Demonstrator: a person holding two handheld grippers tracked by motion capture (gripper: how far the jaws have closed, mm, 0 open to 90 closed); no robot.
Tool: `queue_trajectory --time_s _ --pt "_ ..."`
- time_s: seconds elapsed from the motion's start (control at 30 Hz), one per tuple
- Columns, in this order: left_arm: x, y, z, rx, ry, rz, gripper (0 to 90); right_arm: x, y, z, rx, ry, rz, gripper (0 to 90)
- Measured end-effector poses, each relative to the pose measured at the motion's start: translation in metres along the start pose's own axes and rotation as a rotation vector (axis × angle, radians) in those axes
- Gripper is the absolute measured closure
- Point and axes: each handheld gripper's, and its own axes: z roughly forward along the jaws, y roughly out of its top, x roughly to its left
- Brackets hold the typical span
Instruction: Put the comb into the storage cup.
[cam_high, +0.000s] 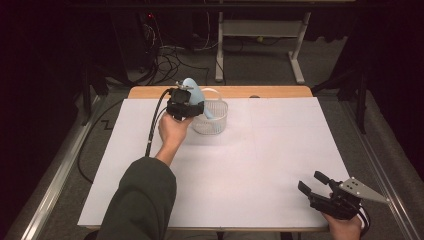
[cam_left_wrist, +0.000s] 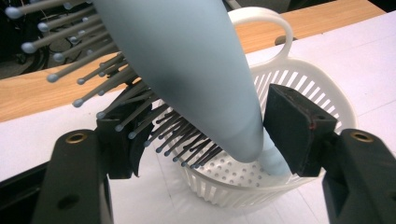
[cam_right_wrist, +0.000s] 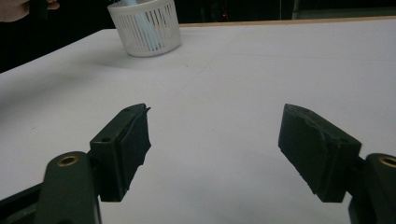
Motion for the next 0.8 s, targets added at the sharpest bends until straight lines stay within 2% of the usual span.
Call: queue_trajectory --time_s 0.27,0.4,0.53,0.8 --pt "0.005 -0.003 0.001 0.018 0.001 -0.016 32.1 0.000 0.000 0.000 0.003 0.000 0.004 25.6" --pt "0.009 -0.004 0.002 0.050 0.004 -0.036 31.1 0.000 0.000 0.000 0.004 0.001 0.003 25.6" --pt "0.013 -0.006 0.003 0.054 0.000 -0.051 30.5 0.000 0.000 0.000 0.003 0.001 0.003 25.6" --pt "0.015 -0.010 0.005 0.066 -0.007 -0.056 29.3 0.000 0.000 0.000 0.004 0.000 0.003 25.6"
